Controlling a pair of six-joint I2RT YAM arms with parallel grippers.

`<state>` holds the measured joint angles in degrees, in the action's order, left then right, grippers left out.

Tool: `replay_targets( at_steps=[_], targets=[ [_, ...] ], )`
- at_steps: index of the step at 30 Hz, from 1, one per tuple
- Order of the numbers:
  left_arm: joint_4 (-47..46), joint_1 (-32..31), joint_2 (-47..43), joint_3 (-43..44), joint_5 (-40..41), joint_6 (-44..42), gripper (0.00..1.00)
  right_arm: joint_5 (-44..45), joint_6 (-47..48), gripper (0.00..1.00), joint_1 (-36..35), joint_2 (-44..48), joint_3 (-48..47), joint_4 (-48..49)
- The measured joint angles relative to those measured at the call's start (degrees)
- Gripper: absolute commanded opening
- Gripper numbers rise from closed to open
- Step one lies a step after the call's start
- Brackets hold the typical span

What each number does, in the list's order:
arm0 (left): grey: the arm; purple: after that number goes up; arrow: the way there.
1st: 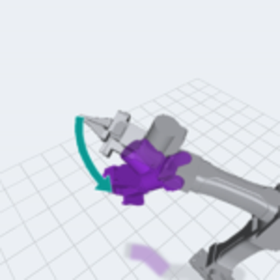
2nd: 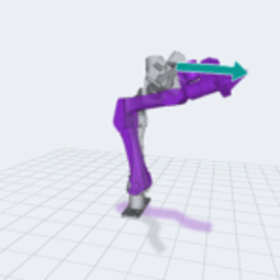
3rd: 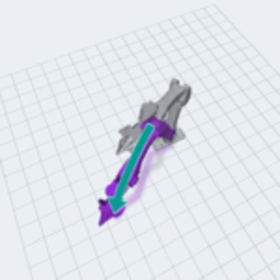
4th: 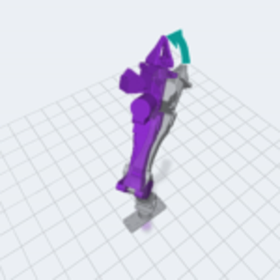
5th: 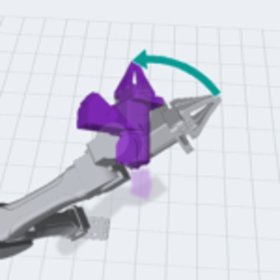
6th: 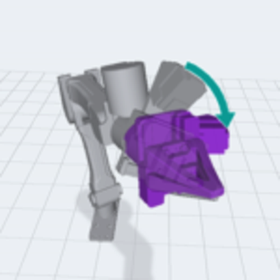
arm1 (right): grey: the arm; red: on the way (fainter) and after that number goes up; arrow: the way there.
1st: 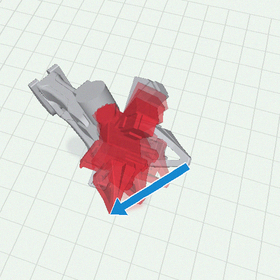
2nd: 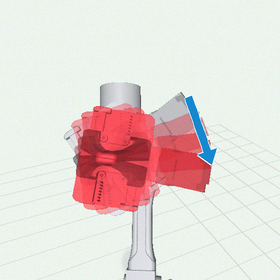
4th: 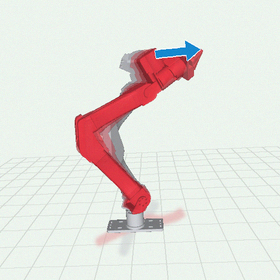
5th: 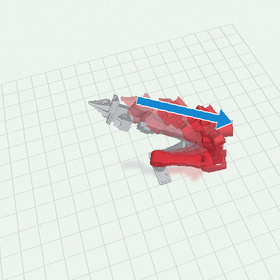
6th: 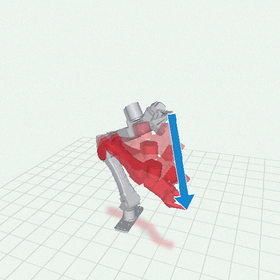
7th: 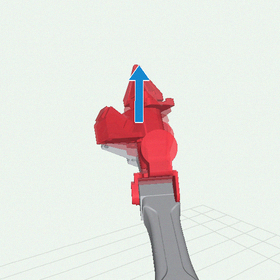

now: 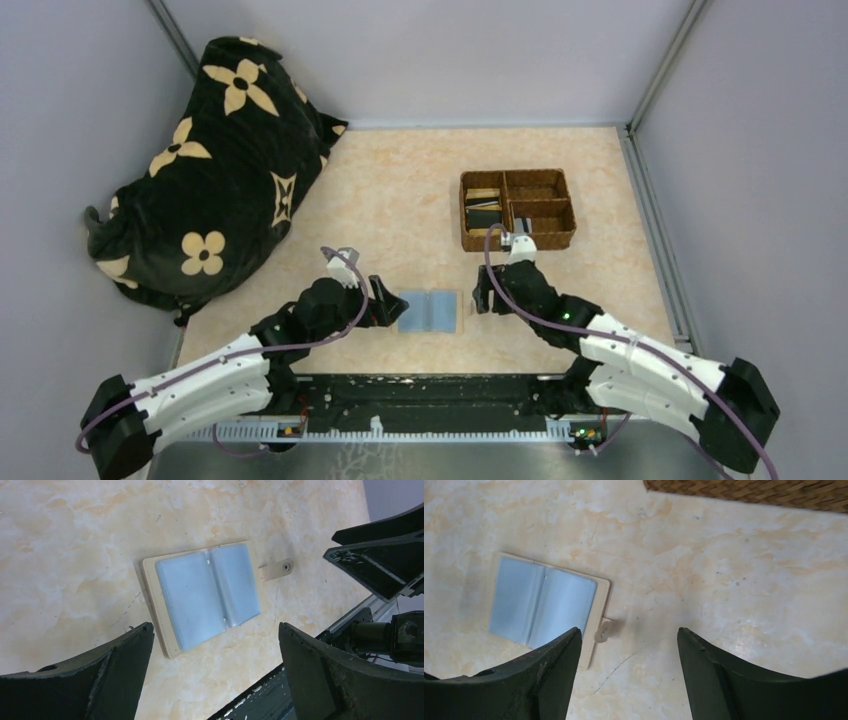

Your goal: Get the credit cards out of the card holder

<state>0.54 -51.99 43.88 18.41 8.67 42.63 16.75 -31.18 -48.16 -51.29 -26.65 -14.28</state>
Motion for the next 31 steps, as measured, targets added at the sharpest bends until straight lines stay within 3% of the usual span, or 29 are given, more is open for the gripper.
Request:
replay_targets(
  at_steps=[13,21,31],
  targets=[
    [7.30,0.00,-12.31,-2.97,4.83,1.97,1.00,14.01,3.10,0.70,1.20,26.03,4.46,-6.67],
    [9.03,0.00,-14.34,-3.58,7.02,2.40,1.00,20.26,3.21,0.68,1.20,27.58,4.85,-6.73],
    [12.02,0.00,-14.49,-3.58,8.98,2.58,0.99,21.57,4.11,0.67,1.38,25.68,4.94,-6.69]
  ],
)
